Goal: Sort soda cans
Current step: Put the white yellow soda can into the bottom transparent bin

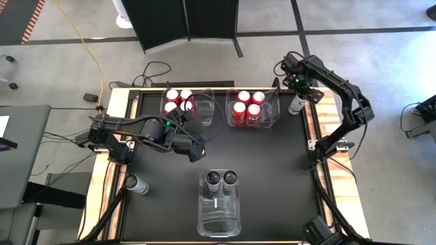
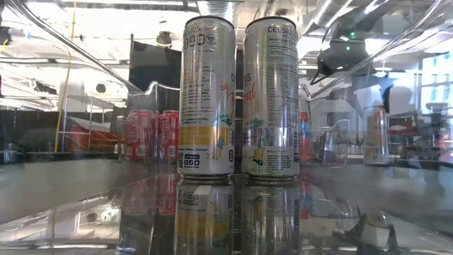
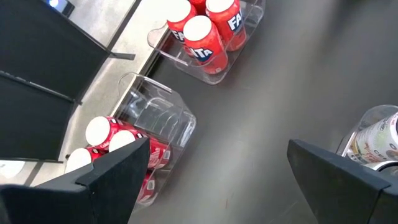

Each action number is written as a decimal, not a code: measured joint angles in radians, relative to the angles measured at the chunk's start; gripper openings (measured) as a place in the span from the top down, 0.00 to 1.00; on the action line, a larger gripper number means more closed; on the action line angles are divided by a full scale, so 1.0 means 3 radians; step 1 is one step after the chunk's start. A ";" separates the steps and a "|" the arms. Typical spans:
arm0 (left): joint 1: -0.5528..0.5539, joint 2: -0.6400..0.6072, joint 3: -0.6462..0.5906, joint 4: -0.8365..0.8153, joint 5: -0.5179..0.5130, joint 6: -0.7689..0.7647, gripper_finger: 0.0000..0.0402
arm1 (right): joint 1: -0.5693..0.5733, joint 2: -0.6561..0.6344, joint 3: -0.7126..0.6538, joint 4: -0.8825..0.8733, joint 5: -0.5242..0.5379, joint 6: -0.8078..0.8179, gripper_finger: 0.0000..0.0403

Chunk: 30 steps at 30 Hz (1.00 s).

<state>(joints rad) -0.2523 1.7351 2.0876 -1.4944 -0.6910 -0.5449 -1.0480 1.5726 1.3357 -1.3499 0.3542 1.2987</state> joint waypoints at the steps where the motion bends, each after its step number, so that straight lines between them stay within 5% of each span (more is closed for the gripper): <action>1: 0.0000 0.0000 0.0000 0.0000 0.0000 0.0000 0.07 | 0.0003 0.0000 0.0000 0.0000 0.0000 -0.0005 0.32; 16: 0.0000 0.0000 0.0000 0.0000 -0.0070 0.0006 0.07 | 0.0439 -0.0060 0.0001 -0.0077 -0.0062 -0.0804 0.35; 30: -0.0008 0.0000 0.0000 0.0001 -0.0004 -0.0148 0.07 | 0.1326 -0.0748 0.0003 -0.0449 -0.0164 -0.0866 0.35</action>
<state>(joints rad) -0.2546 1.7351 2.0876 -1.4940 -0.6922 -0.5893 -0.6502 1.3482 1.3365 -1.4845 0.3050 1.0389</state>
